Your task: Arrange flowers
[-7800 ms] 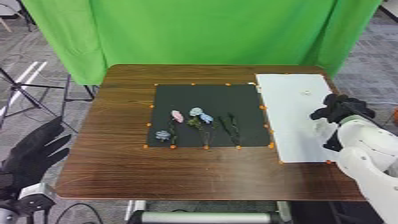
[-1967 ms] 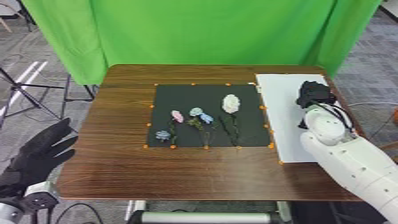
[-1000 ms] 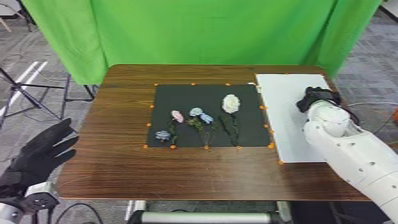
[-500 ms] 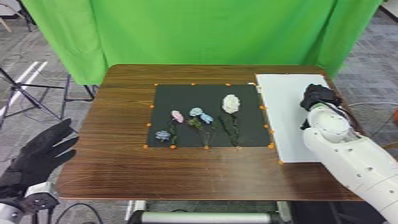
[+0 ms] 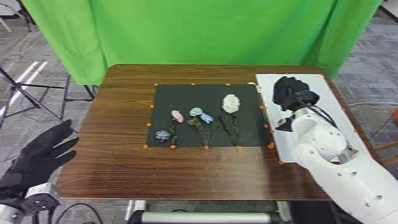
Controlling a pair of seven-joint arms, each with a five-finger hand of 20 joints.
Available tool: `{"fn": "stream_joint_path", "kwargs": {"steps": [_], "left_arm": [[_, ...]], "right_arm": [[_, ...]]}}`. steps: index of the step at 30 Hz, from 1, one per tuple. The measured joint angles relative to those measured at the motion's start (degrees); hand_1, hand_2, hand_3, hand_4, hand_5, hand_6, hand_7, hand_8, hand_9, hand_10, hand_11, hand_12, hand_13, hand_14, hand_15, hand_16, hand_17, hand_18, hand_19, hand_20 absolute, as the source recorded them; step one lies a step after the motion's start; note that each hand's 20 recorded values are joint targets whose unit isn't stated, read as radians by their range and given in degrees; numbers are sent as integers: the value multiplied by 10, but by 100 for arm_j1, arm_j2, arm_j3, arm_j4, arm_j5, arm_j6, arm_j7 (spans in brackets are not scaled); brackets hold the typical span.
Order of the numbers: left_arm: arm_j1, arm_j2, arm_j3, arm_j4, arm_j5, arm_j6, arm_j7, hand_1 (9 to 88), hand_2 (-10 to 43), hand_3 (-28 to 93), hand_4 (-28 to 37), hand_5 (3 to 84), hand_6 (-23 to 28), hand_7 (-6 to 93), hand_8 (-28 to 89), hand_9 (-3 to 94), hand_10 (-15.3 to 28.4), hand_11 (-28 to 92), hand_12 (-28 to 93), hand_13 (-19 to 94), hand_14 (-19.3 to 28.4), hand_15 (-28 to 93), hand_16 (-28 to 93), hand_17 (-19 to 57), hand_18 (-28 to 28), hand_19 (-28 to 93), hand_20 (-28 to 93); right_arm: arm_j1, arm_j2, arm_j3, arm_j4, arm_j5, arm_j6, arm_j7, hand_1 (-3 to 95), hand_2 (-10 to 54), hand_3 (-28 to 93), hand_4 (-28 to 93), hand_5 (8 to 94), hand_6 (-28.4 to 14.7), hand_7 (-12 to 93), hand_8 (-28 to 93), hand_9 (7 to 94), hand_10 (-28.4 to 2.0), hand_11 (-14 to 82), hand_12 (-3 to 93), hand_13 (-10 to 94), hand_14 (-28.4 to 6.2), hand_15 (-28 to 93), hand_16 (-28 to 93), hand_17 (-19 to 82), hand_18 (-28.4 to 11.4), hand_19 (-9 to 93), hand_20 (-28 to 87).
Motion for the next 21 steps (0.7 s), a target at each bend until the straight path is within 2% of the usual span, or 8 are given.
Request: {"fn": "stream_joint_path", "kwargs": {"steps": [11, 12, 14, 16, 21], "left_arm": [[-16, -11, 2, -10, 11, -7, -9, 250, 14, 704, -265, 226, 10, 184, -99, 181, 93, 121, 180, 134, 121, 193, 58, -128, 179, 360, 92], [-16, -12, 2, -12, 11, -7, -10, 250, 14, 703, -265, 226, 10, 184, -99, 181, 93, 121, 180, 134, 121, 193, 58, -128, 179, 360, 92], [-16, -12, 1, -14, 11, -7, -14, 250, 14, 704, -265, 226, 10, 184, -99, 180, 94, 120, 179, 135, 121, 193, 58, -128, 179, 360, 92], [-16, -12, -3, -16, 11, -7, -17, 251, 14, 703, -265, 226, 10, 183, -99, 181, 93, 120, 179, 134, 122, 193, 58, -128, 179, 360, 91], [-18, -13, -4, -17, 12, -10, -19, 251, 13, 703, -266, 226, 10, 183, -98, 181, 93, 120, 180, 134, 122, 194, 58, -128, 179, 360, 91]], "right_arm": [[-115, -355, -529, -32, -668, -314, -565, 552, -95, 847, -282, 694, 5, 537, -26, 840, -61, 178, 487, 914, 40, 264, 466, 381, -133, 801, 351], [-139, -364, -530, -33, -686, -328, -571, 542, -95, 844, -281, 688, 9, 534, -9, 840, -59, 173, 482, 909, 40, 265, 471, 380, -138, 772, 404], [-187, -373, -523, -42, -690, -382, -574, 527, -95, 835, -280, 682, 15, 532, -5, 841, -55, 160, 469, 894, 34, 285, 466, 365, -147, 770, 430], [-241, -374, -494, -72, -690, -466, -591, 497, -95, 821, -282, 664, 22, 517, -12, 832, -52, 125, 452, 859, 30, 334, 448, 336, -157, 776, 454], [-359, -369, -428, -170, -781, -703, -660, 442, -95, 787, -283, 590, 16, 521, -8, 813, -53, 140, 437, 771, 7, 479, 374, 286, -173, 779, 499]]}}
